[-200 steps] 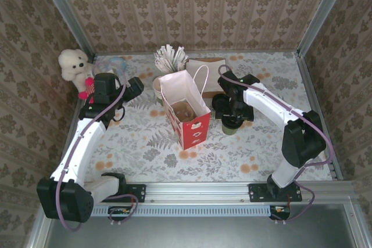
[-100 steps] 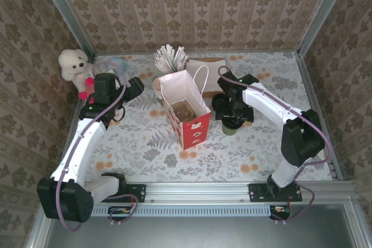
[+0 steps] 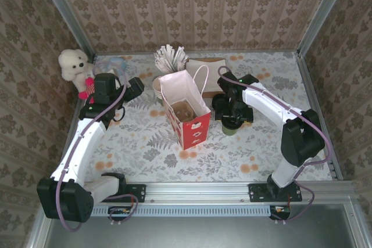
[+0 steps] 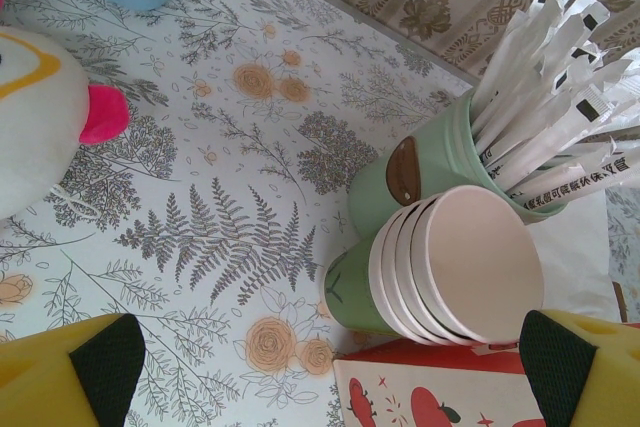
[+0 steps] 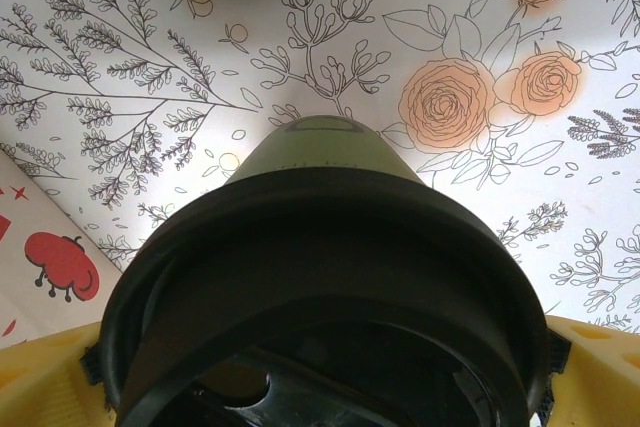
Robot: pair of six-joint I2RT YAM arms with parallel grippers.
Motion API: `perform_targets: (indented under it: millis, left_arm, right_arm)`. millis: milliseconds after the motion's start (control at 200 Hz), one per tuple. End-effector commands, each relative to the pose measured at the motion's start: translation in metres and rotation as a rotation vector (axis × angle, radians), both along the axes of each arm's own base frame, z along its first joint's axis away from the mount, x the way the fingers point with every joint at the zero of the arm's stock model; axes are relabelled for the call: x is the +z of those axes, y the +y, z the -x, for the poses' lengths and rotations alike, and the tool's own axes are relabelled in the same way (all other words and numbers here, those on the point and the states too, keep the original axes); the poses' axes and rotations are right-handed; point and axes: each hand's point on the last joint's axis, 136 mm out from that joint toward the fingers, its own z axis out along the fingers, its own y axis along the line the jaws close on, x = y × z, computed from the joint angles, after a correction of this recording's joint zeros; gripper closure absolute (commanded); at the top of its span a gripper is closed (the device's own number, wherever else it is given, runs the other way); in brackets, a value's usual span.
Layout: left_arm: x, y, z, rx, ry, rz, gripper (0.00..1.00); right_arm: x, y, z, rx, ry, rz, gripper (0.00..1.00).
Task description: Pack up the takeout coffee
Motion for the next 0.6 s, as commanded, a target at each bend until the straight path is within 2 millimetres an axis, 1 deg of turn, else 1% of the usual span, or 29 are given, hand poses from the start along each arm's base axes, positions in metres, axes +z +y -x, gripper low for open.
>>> perform_targets:
  millis: [0,215,595]
  left_arm:
    - [0.0009,0.0026,-0.0006,-0.003,-0.018,-0.009,0.0]
    - [0.0028,0.0023,-0.0009,-0.006,-0.022,-0.009,0.0]
    - [-0.001,0.0027,-0.0011,-0.003,-0.012,-0.012,0.0]
  right_arm:
    - [-0.0005,0.0004,0.0012,-0.02,0.015,-0.003,0.0]
    - [-0.0009,0.0012,0.0013,-0.027,0.009,-0.011,0.0]
    - [-0.0047,-0.0006,0.0023,-0.025,0.014,0.001,0.0]
